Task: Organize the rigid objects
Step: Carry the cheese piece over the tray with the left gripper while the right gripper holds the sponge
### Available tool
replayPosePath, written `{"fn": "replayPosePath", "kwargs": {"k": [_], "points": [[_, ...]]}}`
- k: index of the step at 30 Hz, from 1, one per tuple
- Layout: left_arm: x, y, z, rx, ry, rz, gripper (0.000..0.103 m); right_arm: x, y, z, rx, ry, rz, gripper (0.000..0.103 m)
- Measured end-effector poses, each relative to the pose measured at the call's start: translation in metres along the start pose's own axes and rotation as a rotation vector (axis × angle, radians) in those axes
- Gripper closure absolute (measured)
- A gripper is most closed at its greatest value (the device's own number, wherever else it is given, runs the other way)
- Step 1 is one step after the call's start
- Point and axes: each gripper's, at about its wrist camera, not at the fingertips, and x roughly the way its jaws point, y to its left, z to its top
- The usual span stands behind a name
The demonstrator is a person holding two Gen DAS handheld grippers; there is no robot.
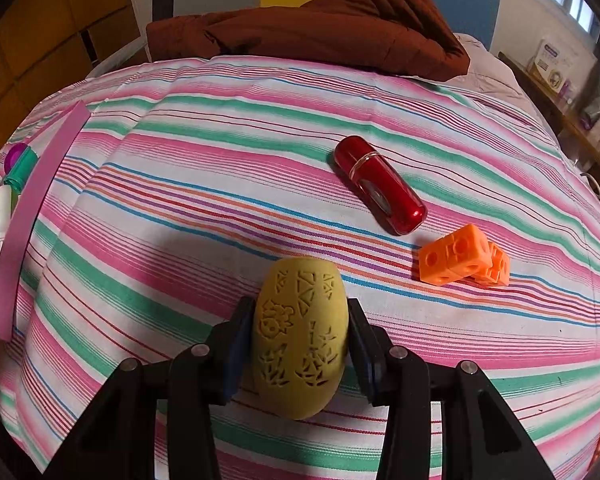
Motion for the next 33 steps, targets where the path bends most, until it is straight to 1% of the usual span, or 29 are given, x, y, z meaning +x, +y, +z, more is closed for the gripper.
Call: {"fn": "replayPosePath", "kwargs": {"k": [11, 17, 21, 24, 27, 30, 33], "points": [[-0.007, 0.036, -0.011, -0.059, 0.013, 0.043, 0.037, 0.001, -0.002, -0.001, -0.008, -0.004, -0.008, 0.058], [-0.014, 0.064, -0.021, -0.112, 0.027, 0.072, 0.037, 0.001, -0.001, -0.001, -0.015, -0.006, -0.014, 0.058], [-0.029, 0.093, -0.032, -0.17, 0.016, 0.087, 0.037, 0.001, -0.003, -0.001, -0.017, -0.006, -0.016, 0.058], [-0.048, 0.12, -0.041, -0.221, -0.008, 0.106, 0.037, 0.001, -0.003, -0.002, -0.019, -0.006, -0.016, 0.058], [-0.065, 0.146, -0.05, -0.263, -0.024, 0.141, 0.037, 0.002, -0.003, -0.002, -0.028, -0.007, -0.019, 0.058], [-0.076, 0.164, -0.059, -0.3, -0.031, 0.166, 0.037, 0.002, -0.003, -0.002, -0.033, -0.007, -0.023, 0.058], [-0.076, 0.172, -0.066, -0.334, -0.017, 0.166, 0.037, 0.002, -0.003, -0.001, -0.036, -0.008, -0.027, 0.058]]}}
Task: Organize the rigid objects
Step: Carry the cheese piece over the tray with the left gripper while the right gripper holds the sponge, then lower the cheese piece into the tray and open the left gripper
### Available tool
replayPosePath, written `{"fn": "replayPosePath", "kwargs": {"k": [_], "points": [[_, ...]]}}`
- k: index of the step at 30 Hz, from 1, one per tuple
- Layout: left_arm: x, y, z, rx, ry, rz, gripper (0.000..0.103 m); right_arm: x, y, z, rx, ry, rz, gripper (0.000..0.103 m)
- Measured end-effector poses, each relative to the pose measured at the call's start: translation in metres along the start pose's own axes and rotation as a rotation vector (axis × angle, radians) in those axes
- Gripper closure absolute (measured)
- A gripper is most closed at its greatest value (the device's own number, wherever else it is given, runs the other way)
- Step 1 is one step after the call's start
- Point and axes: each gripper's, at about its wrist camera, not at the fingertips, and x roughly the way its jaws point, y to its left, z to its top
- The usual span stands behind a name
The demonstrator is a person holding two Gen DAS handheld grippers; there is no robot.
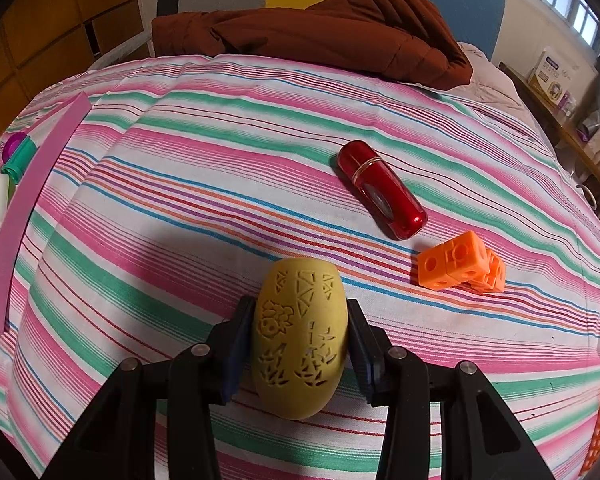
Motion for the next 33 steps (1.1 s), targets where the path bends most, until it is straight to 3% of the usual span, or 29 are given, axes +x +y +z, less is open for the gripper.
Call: {"fn": "replayPosePath", "kwargs": {"k": [4, 12, 16, 24, 33], "points": [[0.01, -0.006, -0.004, -0.009, 0.038, -0.041, 0.037, 0.0, 0.0, 0.0, 0.003, 0.0, 0.0, 0.058], [0.039, -0.044, -0.007, 0.074, 0.12, -0.137, 0.037, 0.0, -0.001, -0.001, 0.001, -0.001, -0.002, 0.058], [0.058, -0.056, -0.005, 0.109, 0.14, -0.135, 0.036, -0.001, 0.0, -0.002, -0.003, -0.001, -0.007, 0.058], [0.094, -0.054, -0.02, 0.15, 0.256, -0.11, 0.036, -0.001, 0.0, -0.002, -0.012, -0.001, -0.011, 0.058], [0.089, -0.047, -0.028, 0.155, 0.25, -0.09, 0.033, 0.0, 0.002, -0.003, -0.015, -0.004, -0.014, 0.058]]}}
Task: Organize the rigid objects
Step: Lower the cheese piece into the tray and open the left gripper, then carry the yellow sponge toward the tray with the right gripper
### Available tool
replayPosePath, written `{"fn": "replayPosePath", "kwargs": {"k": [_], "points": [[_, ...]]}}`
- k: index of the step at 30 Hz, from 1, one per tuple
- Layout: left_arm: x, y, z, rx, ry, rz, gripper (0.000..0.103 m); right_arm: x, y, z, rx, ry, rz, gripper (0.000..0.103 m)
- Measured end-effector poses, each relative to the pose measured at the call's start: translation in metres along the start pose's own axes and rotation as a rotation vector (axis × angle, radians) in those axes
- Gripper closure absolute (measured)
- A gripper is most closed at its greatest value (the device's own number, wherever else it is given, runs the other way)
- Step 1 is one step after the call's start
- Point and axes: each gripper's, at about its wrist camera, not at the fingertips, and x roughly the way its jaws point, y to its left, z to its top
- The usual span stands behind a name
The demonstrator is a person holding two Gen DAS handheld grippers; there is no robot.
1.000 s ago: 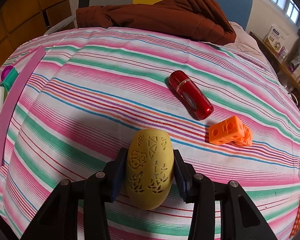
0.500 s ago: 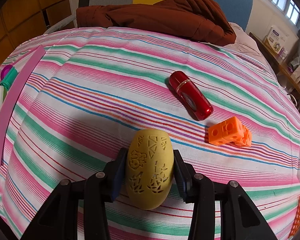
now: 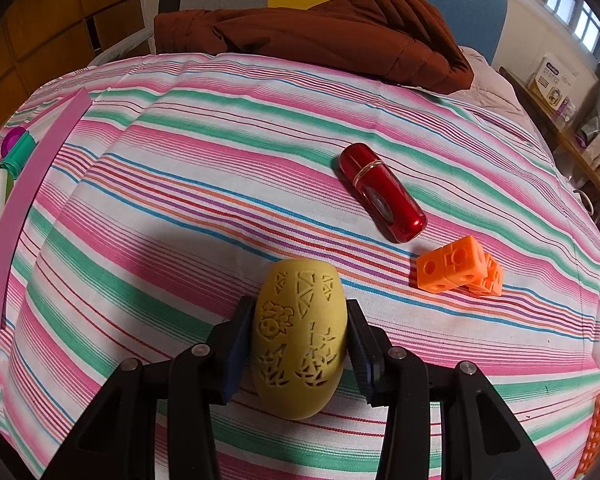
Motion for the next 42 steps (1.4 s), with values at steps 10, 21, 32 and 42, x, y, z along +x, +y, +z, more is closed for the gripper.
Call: {"fn": "replayPosePath", "kwargs": {"k": [10, 21, 32, 42], "points": [[-0.034, -0.007, 0.003, 0.026, -0.093, 0.071, 0.033, -0.002, 0.002, 0.002, 0.002, 0.003, -0.002, 0.058], [-0.064, -0.002, 0.014, -0.006, -0.149, 0.224, 0.033, -0.001, 0.001, 0.0, 0.026, 0.0, 0.005, 0.058], [-0.076, -0.003, 0.012, -0.001, -0.182, 0.236, 0.033, -0.005, 0.005, 0.001, 0.057, 0.013, 0.067, 0.059], [-0.069, -0.006, 0.01, 0.0, -0.16, 0.243, 0.033, -0.003, 0.012, 0.002, 0.022, 0.006, 0.056, 0.059]]}}
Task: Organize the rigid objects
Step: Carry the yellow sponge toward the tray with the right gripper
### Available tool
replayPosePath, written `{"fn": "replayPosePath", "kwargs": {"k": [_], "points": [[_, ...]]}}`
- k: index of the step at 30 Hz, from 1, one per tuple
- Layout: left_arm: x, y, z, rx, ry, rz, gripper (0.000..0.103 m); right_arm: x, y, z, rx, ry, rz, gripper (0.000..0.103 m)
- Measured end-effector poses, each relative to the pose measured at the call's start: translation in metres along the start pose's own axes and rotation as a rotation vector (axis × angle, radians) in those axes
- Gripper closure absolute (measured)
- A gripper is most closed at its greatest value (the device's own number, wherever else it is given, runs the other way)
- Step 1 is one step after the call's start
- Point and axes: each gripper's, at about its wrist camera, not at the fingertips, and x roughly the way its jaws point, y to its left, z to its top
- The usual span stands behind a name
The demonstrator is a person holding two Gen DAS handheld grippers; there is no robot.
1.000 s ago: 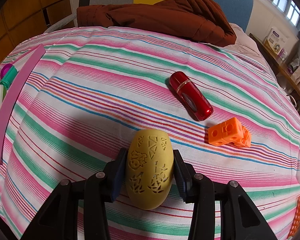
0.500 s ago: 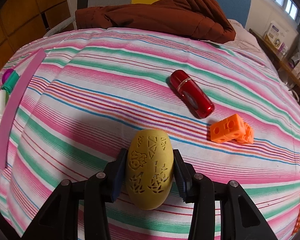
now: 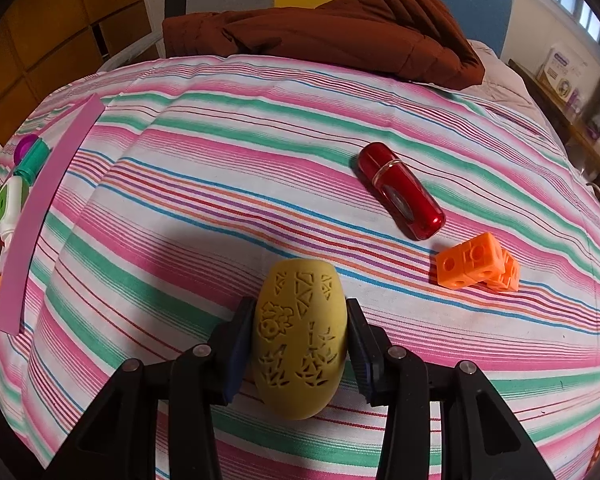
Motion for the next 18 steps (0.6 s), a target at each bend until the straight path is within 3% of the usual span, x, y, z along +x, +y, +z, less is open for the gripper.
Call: {"fn": "replayPosePath", "kwargs": {"k": [15, 18], "points": [[0.0, 0.014, -0.008, -0.054, 0.012, -0.066, 0.033, -0.006, 0.026, 0.0, 0.015, 0.052, 0.012, 0.059], [-0.002, 0.017, -0.009, -0.051, 0.001, -0.049, 0.033, -0.008, 0.037, 0.0, 0.014, 0.048, 0.042, 0.059]]}}
